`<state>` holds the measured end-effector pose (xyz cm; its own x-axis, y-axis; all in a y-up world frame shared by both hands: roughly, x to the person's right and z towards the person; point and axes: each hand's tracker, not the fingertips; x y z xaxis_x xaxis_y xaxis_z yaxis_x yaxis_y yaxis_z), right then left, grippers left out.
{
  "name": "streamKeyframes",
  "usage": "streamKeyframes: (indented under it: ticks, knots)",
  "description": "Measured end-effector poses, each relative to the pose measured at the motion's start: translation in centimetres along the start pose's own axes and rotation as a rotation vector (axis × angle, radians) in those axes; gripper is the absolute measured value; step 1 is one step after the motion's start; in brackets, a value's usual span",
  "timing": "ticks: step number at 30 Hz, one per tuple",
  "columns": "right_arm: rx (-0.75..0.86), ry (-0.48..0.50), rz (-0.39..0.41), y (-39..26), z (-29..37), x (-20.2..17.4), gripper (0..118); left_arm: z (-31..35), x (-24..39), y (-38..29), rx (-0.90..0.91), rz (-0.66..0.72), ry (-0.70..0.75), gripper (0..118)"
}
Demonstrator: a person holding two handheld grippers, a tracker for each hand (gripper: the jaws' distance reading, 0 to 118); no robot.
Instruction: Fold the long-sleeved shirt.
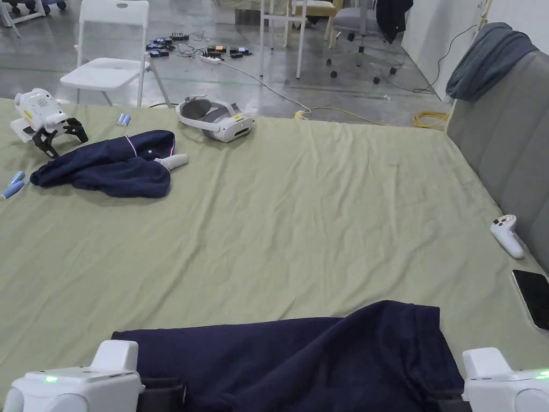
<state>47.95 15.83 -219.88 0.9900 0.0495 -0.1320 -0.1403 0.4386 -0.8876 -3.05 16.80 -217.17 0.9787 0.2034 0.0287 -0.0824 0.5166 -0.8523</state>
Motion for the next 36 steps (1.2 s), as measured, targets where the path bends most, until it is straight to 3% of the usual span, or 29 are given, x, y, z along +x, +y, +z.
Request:
streamKeyframes:
  ticks: [1, 5, 6, 7, 8, 9, 12, 13, 14, 16, 17, 22, 24, 27, 28, 30, 36]
  knots:
    - [0.022, -0.014, 0.001, 0.1, 1.0, 0.1, 116, 1.1, -0.4, 0.3, 0.024, 0.020, -0.006, 106]
    - [0.160, 0.002, -0.011, 1.7, 5.5, -0.6, 113, 6.4, -0.7, 2.2, 0.179, 0.067, -0.044, 107]
    - [0.163, 0.017, -0.015, 2.2, 6.0, -0.8, 102, 7.1, -0.8, 2.7, 0.198, 0.072, -0.038, 105]
    - [0.188, 0.038, -0.023, 2.9, 6.2, -1.0, 73, 8.0, -1.1, 3.4, 0.226, 0.084, -0.036, 95]
    - [0.215, 0.061, -0.021, 3.5, 6.3, -1.6, 13, 8.5, -2.0, 3.8, 0.264, 0.090, -0.032, 55]
    - [0.224, 0.055, -0.024, 3.9, 6.1, -2.2, 2, 8.6, -2.4, 4.2, 0.285, 0.091, -0.032, 8]
    - [0.232, 0.123, -0.017, 5.0, 5.5, -4.0, 2, 7.9, -4.2, 5.1, 0.256, 0.151, -0.019, 4]
    - [0.232, 0.137, -0.016, 5.2, 5.4, -4.5, 2, 7.8, -5.2, 5.0, 0.256, 0.195, -0.049, 5]
    - [0.235, 0.149, -0.015, 5.3, 5.3, -5.1, 2, 7.6, -6.3, 4.7, 0.262, 0.247, -0.094, 20]
    - [0.233, 0.170, 0.005, 5.3, 5.2, -6.1, 2, 6.8, -8.9, 3.8, 0.222, 0.368, -0.196, 92]
    - [0.224, 0.179, 0.021, 5.4, 5.0, -6.4, 2, 5.7, -10.2, 3.2, 0.169, 0.410, -0.251, 109]
    - [0.181, 0.181, 0.079, 5.5, 4.3, -8.2, 2, 1.7, -17.1, 0.3, 0.049, 0.617, -0.419, 108]
    - [0.174, 0.175, 0.088, 5.3, 3.8, -8.5, 2, -3.1, -19.5, -1.2, 0.005, 0.640, -0.425, 108]
    - [0.159, 0.178, 0.080, 5.1, 3.4, -8.6, 2, -6.6, -20.2, -1.8, 0.034, 0.644, -0.569, 109]
    - [0.158, 0.178, 0.080, 5.1, 3.4, -8.7, 2, -5.1, -14.9, -1.0, 0.029, 0.663, -0.608, 108]
    - [0.154, 0.174, 0.081, 5.1, 3.3, -8.8, 2, -6.8, -11.8, -0.5, -0.024, 0.701, -0.622, 108]
    - [0.167, 0.181, 0.071, 5.5, 4.1, -9.5, 2, -9.8, -5.5, 1.9, -0.054, 0.475, -0.599, 108]
